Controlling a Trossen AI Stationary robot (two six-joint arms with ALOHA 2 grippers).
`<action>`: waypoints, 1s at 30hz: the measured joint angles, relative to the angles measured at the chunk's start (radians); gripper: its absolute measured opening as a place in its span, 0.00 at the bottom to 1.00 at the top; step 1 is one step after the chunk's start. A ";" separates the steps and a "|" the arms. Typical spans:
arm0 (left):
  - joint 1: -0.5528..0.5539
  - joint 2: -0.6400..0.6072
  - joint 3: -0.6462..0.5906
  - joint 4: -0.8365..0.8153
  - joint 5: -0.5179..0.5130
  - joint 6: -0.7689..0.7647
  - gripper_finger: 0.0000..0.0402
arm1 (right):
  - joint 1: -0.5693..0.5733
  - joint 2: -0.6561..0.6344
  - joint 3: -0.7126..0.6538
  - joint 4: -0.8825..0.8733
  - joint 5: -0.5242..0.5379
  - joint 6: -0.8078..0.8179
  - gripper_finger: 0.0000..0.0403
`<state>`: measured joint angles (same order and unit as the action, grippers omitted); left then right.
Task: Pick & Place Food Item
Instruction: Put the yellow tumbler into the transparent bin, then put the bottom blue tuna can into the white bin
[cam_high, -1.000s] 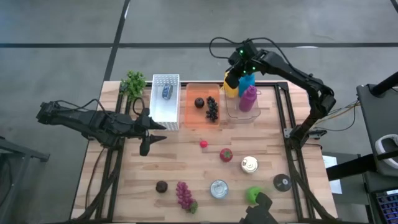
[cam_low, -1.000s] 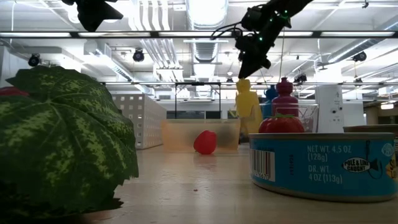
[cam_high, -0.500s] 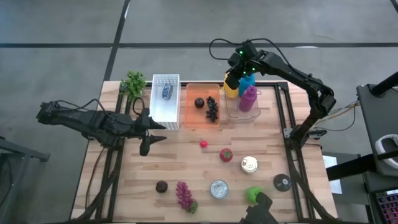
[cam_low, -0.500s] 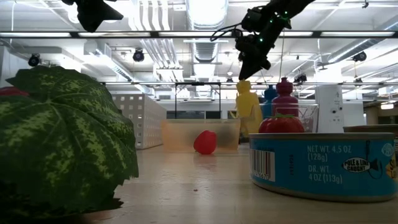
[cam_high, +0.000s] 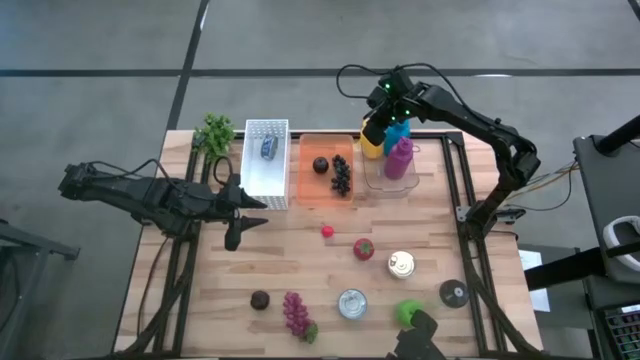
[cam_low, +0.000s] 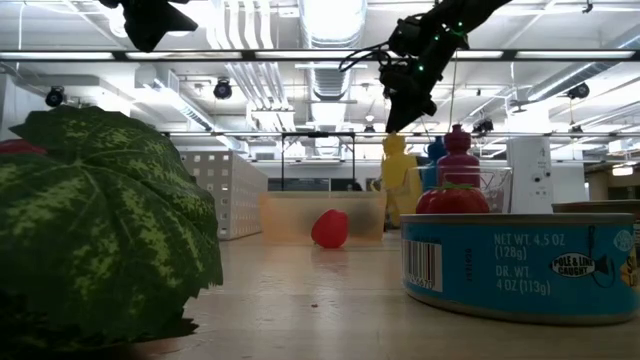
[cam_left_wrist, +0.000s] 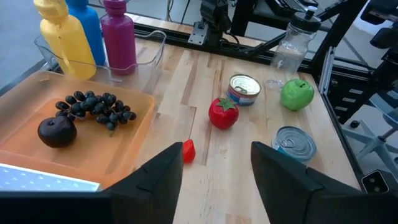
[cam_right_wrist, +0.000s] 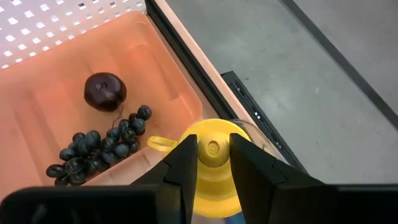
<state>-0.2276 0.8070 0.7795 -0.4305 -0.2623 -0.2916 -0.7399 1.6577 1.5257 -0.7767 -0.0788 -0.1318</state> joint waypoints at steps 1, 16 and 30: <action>0.000 0.000 0.000 0.000 0.000 0.000 0.47 | 0.000 0.000 0.000 -0.001 0.000 -0.002 0.24; 0.000 0.000 0.000 0.000 0.000 -0.023 0.47 | -0.001 0.000 0.006 -0.020 0.003 0.028 0.36; 0.000 0.000 0.000 0.000 0.000 -0.023 0.52 | 0.049 -0.131 0.107 -0.152 0.000 0.128 0.27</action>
<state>-0.2276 0.8070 0.7795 -0.4301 -0.2623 -0.3145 -0.6906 1.5269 1.6325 -0.9287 -0.0784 -0.0034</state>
